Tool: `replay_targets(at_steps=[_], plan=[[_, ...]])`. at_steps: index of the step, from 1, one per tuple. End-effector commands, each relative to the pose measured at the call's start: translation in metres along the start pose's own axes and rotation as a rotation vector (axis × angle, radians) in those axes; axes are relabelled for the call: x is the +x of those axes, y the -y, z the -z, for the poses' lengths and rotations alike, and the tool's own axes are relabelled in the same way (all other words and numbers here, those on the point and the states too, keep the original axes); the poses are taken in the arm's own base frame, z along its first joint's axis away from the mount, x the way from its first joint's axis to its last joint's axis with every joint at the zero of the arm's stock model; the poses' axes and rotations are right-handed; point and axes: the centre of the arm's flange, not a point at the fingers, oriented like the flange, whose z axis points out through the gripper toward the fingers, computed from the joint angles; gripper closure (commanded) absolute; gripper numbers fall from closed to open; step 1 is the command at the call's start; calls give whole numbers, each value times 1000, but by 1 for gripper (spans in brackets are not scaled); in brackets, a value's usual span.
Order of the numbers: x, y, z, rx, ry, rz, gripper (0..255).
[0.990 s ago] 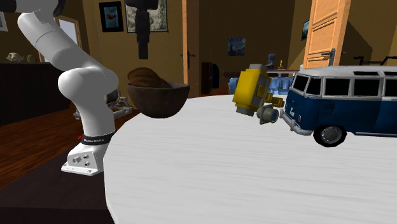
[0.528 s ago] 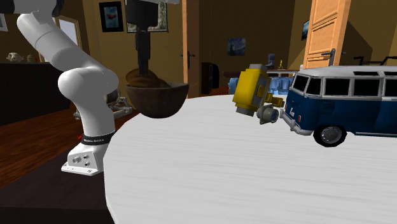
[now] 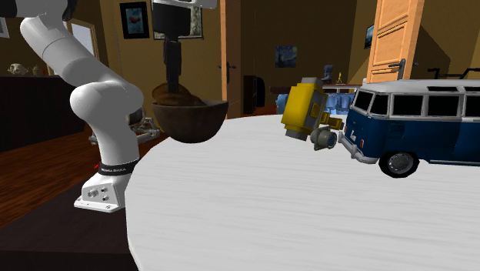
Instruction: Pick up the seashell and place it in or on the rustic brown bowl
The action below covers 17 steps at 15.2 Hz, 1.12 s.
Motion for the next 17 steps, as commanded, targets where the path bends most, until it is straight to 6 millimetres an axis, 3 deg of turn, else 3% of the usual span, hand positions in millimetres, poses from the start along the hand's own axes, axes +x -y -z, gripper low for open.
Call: replay_targets(at_steps=[1,10,17], plan=[[0,0,0,0,0,0,255],[0,0,0,0,0,0,255],[-2,10,36,0,0,0,255]])
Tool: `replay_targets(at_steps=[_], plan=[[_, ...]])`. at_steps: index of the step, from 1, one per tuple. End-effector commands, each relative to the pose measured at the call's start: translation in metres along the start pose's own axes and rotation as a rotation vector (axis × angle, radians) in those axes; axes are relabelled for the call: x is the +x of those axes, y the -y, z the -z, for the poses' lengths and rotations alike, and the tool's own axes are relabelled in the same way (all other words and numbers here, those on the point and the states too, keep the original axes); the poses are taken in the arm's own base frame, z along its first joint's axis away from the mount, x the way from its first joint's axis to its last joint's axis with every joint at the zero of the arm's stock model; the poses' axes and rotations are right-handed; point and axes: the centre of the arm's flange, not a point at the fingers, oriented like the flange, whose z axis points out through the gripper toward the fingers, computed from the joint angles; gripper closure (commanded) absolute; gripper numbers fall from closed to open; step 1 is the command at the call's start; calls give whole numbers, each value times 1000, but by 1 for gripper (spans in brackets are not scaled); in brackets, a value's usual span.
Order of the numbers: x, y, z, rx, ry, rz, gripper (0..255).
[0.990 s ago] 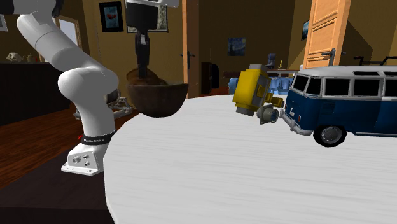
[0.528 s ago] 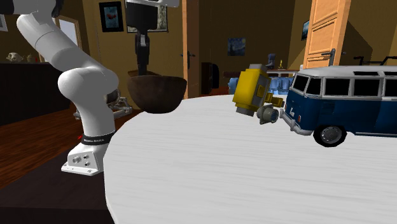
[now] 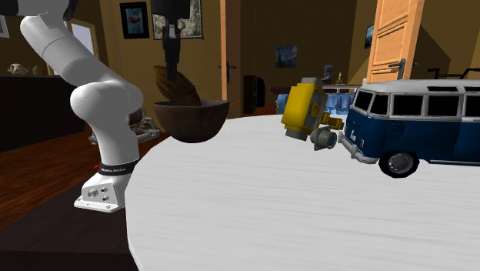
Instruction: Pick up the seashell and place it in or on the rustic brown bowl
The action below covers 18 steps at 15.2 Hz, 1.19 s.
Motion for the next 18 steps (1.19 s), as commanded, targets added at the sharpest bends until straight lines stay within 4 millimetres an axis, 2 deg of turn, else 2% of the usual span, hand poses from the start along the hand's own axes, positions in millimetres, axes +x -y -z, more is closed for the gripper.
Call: replay_targets(at_steps=[1,15,18], plan=[[-2,3,10,0,0,0,255],[-6,22,80,0,0,0,255],[8,8,115,0,0,0,255]])
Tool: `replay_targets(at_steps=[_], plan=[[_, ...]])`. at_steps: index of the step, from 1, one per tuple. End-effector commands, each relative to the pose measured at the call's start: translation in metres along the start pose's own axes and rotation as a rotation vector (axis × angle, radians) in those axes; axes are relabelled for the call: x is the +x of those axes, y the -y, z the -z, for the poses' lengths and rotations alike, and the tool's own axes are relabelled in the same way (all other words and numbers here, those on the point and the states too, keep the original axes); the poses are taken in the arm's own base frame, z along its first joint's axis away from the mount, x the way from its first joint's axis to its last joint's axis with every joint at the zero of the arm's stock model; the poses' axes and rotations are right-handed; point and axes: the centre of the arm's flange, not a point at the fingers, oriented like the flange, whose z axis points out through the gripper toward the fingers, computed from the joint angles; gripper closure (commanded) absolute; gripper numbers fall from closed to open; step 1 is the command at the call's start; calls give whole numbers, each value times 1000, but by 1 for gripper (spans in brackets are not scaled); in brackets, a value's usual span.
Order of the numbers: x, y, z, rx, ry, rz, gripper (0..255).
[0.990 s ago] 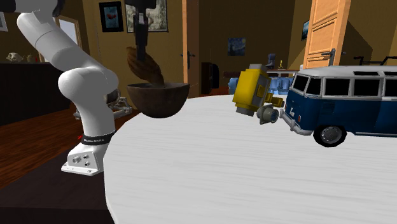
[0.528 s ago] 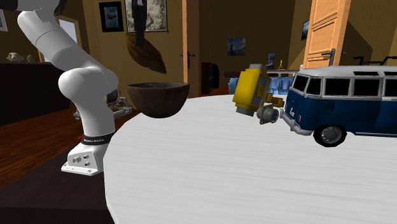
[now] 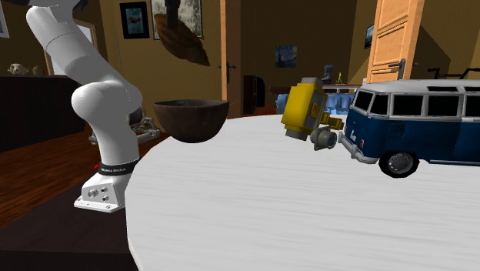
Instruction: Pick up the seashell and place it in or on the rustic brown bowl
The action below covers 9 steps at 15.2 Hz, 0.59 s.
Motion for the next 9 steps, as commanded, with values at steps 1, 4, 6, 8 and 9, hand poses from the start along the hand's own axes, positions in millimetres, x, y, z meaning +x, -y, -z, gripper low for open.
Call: replay_targets(at_steps=[1,4,6,8,9], plan=[[6,-8,14,-1,0,0,255],[7,-12,-1,-1,0,0,255],[8,-15,-11,-1,0,0,255],[8,-18,-22,-1,0,0,255],[9,-19,-27,-1,0,0,255]])
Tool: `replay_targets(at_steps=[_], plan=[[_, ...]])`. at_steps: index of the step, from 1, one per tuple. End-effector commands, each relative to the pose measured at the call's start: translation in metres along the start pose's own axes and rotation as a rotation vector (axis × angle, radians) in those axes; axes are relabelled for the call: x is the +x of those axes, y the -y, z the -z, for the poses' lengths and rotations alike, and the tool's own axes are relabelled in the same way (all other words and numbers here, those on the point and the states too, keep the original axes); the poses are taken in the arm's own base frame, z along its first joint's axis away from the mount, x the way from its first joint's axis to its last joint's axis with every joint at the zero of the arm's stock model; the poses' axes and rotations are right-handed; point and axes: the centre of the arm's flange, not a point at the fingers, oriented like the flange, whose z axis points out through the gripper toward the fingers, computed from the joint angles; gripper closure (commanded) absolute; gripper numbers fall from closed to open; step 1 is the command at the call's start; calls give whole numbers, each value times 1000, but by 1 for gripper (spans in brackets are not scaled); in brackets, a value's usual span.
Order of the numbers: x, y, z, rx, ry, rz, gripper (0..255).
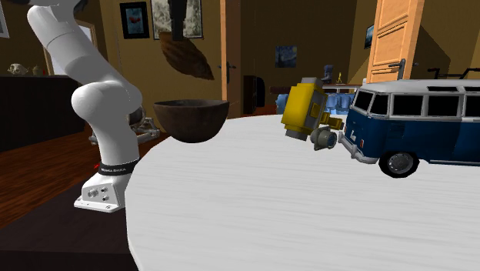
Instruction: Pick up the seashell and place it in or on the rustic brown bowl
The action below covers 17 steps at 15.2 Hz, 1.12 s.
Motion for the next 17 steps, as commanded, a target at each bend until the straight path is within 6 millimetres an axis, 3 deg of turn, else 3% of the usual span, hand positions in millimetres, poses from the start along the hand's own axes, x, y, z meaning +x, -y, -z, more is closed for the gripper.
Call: replay_targets(at_steps=[1,11,17], plan=[[0,-1,-10,0,-1,0,255],[3,-16,-64,0,-1,0,255],[3,-16,-64,0,-1,0,255]])
